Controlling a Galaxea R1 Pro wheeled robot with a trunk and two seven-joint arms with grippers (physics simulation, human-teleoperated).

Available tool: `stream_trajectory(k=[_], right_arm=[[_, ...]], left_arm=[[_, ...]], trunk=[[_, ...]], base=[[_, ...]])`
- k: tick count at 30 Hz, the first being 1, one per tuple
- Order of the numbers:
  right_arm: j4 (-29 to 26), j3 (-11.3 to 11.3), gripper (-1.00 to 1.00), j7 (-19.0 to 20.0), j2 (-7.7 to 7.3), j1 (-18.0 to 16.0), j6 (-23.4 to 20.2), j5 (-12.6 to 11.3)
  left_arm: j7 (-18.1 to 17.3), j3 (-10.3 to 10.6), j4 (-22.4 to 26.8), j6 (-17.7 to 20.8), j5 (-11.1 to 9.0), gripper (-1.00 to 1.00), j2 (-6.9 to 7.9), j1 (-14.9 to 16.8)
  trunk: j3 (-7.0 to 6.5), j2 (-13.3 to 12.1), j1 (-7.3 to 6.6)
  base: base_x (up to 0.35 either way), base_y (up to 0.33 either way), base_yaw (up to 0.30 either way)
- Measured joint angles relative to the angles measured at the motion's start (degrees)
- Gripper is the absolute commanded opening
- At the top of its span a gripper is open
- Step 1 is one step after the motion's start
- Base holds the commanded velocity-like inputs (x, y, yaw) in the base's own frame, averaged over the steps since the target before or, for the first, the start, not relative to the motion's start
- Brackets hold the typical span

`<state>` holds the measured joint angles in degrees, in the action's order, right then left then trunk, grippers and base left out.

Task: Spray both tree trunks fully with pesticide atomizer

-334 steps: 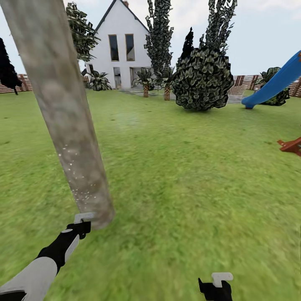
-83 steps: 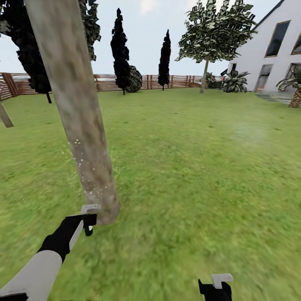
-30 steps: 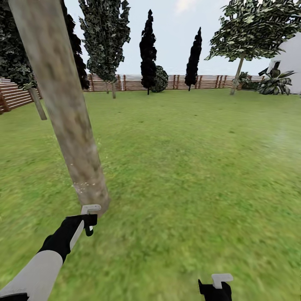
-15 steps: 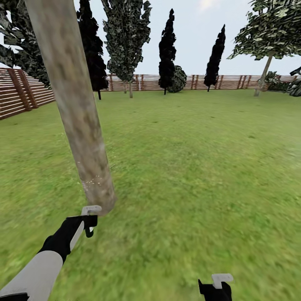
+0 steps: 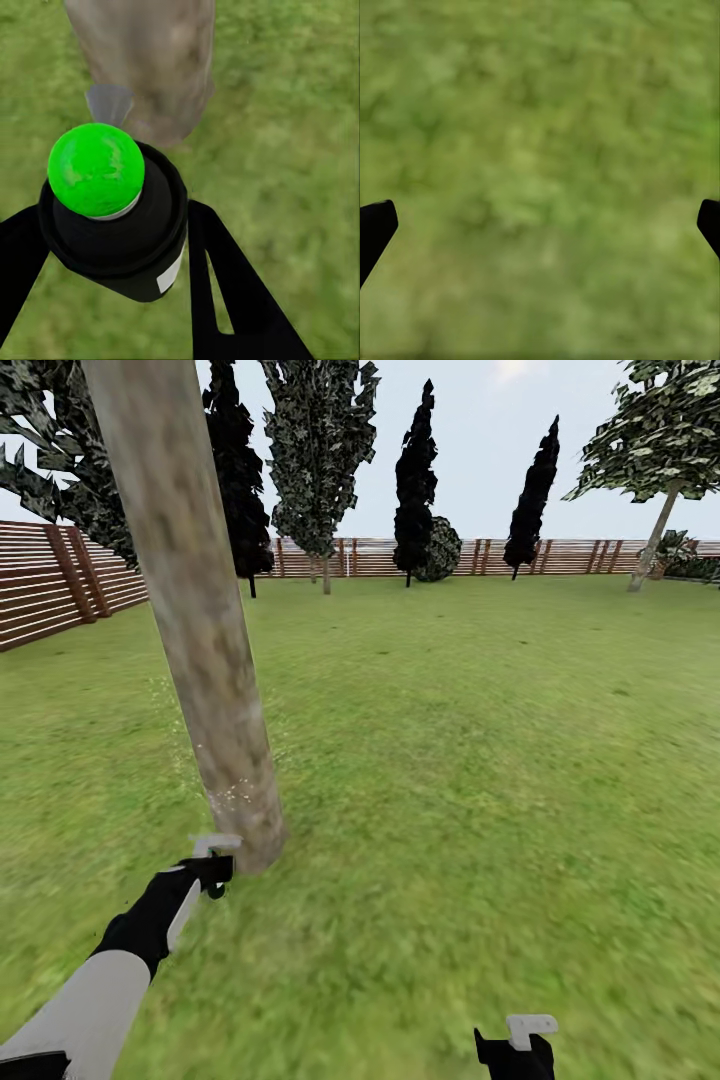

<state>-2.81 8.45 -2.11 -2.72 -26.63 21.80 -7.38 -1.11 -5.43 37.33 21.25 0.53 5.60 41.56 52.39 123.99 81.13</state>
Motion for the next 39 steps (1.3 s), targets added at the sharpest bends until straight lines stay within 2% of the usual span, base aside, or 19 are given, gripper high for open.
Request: stream_trajectory(k=[2, 4, 6, 9, 11, 14, 16, 18, 21, 22, 23, 24, 27, 29, 31, 33, 35, 36, 39], right_arm=[[0.0, 0.0, 1.0, 0.0, 0.0, 0.0, 0.0, 0.0], [0.0, 0.0, 1.0, 0.0, 0.0, 0.0, 0.0, 0.0], [0.0, 0.0, 1.0, 0.0, 0.0, 0.0, 0.0, 0.0], [0.0, 0.0, 1.0, 0.0, 0.0, 0.0, 0.0, 0.0], [0.1, 0.0, 1.0, 0.0, 0.0, 0.0, 0.0, 0.0], [0.1, 0.0, 1.0, 0.0, 0.0, 0.0, 0.0, 0.0], [0.1, 0.0, 1.0, 0.0, 0.0, 0.0, 0.0, 0.0], [0.1, 0.0, 1.0, 0.0, 0.0, 0.0, 0.0, 0.0], [0.1, 0.0, 1.0, 0.0, 0.0, 0.0, 0.0, 0.0], [0.1, 0.0, 1.0, 0.0, 0.0, 0.0, 0.0, 0.0], [0.1, 0.0, 1.0, 0.0, 0.0, 0.0, 0.0, 0.0], [0.1, 0.0, 1.0, 0.0, 0.0, 0.0, 0.0, 0.0], [0.1, 0.0, 1.0, 0.0, 0.0, 0.0, 0.0, 0.0], [0.1, 0.0, 1.0, 0.0, 0.0, 0.0, 0.0, 0.0], [0.1, 0.0, 1.0, 0.0, 0.0, 0.0, 0.0, 0.0], [0.1, 0.0, 1.0, 0.0, 0.0, 0.0, 0.0, 0.0], [0.1, 0.0, 1.0, 0.0, 0.0, 0.0, 0.0, 0.0], [0.1, 0.0, 1.0, 0.0, 0.0, 0.0, 0.0, 0.0], [0.1, 0.0, 1.0, 0.0, 0.0, 0.0, 0.0, 0.0]], left_arm=[[-0.1, -0.1, 0.0, 0.1, 0.2, -1.0, 3.77, 0.3], [-0.5, -0.2, 0.0, 0.1, -0.2, -1.0, 5.89, 0.4], [-2.5, 0.1, 0.1, 0.1, -0.8, -1.0, 5.96, 0.4], [-4.3, 0.4, 2.0, 0.9, -0.8, -1.0, 3.66, 1.0], [-6.8, 0.4, 5.0, 4.5, -0.6, -1.0, 3.23, 1.1], [-7.7, 0.2, 6.8, 5.5, -0.3, -1.0, 4.46, 1.1], [-7.8, -0.1, 7.0, 5.9, 0.0, -1.0, 7.95, 1.2], [-7.8, -0.1, 7.1, 6.9, -0.5, -1.0, 9.75, 1.2], [-7.8, 0.3, 7.3, 8.1, -0.9, -1.0, 8.77, 1.4], [-7.8, 0.5, 8.5, 8.7, -1.3, -1.0, 7.12, 2.2], [-7.8, 0.6, 11.4, 12.0, -1.5, -1.0, 5.26, 2.7], [-7.8, 0.7, 13.3, 13.9, -0.9, -1.0, 4.74, 2.9], [-7.9, 0.6, 17.4, 16.3, -0.1, -1.0, 5.83, 3.1], [-8.0, 0.6, 17.8, 16.5, -0.2, -1.0, 8.19, 4.0], [-11.4, 0.7, 18.0, 17.0, -0.4, -1.0, 9.14, 4.2], [-13.6, 2.0, 18.0, 18.8, -0.4, -1.0, 8.66, 4.7], [-13.8, 5.3, 18.1, 19.7, -0.6, -1.0, 8.18, 6.4], [-13.8, 6.4, 18.1, 21.1, -0.7, -1.0, 7.14, 7.5], [-13.7, 6.5, 18.8, 21.9, 0.6, -1.0, 7.44, 8.0]], trunk=[[0.0, 0.0, 0.0], [0.0, 0.0, 0.0], [0.0, 0.0, 0.0], [0.0, 0.0, 0.0], [0.0, 0.0, 0.0], [0.0, 0.0, 0.0], [0.0, 0.0, 0.0], [0.0, 0.0, 0.0], [0.0, 0.0, 0.0], [-0.01, 0.0, 0.0], [-0.01, 0.0, 0.0], [0.0, 0.0, 0.0], [0.0, 0.0, 0.0], [0.0, 0.0, 0.0], [0.0, 0.0, 0.0], [0.0, 0.0, 0.0], [0.0, 0.0, 0.0], [0.0, 0.0, 0.0], [0.0, 0.0, 0.0]], base=[[0.0, 0.0, 0.0], [0.0, 0.0, 0.0], [0.0, 0.0, 0.0], [0.0, 0.0, 0.0], [0.0, 0.0, 0.0], [0.0, 0.0, 0.0], [0.0, 0.0, 0.0], [0.0, 0.0, 0.0], [0.0, 0.0, 0.0], [0.0, 0.0, 0.0], [0.0, 0.0, 0.0], [0.0, 0.0, 0.0], [0.0, 0.0, 0.0], [0.0, 0.0, 0.0], [0.0, 0.0, 0.0], [0.0, 0.0, 0.0], [0.0, 0.0, 0.0], [0.0, 0.0, 0.0], [0.0, 0.0, 0.0]])
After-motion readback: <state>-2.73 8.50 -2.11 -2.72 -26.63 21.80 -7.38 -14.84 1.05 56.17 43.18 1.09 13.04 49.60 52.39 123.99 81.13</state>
